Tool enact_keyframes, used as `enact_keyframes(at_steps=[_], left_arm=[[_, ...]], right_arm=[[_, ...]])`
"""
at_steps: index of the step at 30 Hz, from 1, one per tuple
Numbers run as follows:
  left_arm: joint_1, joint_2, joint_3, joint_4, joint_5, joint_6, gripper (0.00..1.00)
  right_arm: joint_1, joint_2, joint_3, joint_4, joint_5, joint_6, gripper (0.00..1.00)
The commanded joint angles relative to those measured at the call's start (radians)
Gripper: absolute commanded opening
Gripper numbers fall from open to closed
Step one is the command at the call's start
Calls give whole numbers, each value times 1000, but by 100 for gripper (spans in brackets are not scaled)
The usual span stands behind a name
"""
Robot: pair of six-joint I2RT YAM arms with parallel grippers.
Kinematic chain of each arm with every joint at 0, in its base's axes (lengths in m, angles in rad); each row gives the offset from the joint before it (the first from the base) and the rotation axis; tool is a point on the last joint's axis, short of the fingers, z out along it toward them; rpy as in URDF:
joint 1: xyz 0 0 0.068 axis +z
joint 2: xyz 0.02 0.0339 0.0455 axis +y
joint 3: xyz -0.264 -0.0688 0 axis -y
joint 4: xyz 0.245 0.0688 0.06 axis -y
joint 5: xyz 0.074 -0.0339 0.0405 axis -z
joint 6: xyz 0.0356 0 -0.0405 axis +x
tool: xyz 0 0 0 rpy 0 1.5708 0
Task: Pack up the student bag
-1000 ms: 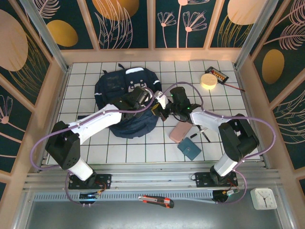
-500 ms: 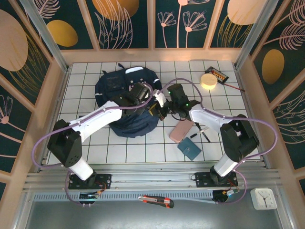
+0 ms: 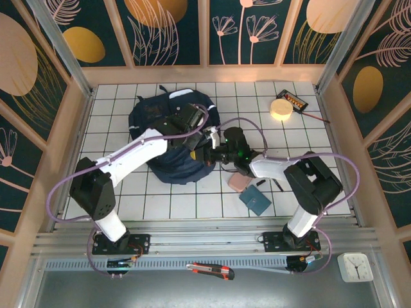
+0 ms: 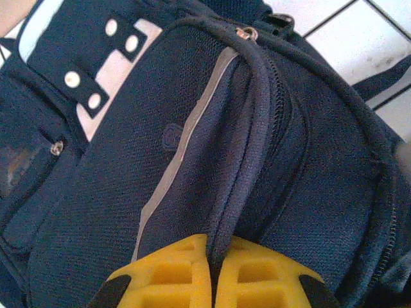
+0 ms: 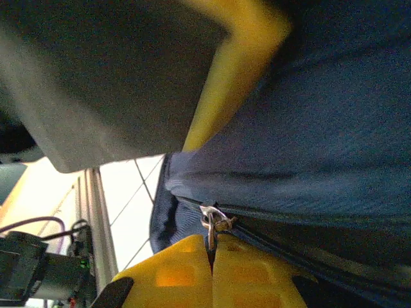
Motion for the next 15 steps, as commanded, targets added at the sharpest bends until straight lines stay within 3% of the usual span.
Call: enact_keyframes(at_steps=[1, 7, 11, 15], left_arm=[[-15, 23, 140, 41, 15, -56, 0], [-15, 82, 253, -17, -1, -110, 0], [-15, 149, 367, -69, -2, -142, 0], [-15, 228, 502, -126, 15, -156, 0]], right_arm=[[42, 21, -45, 246, 53, 188, 0], [112, -21, -80, 301, 199, 158, 0], [215, -48, -38, 182, 346, -63, 0], [314, -34, -28, 193, 488, -287, 0]])
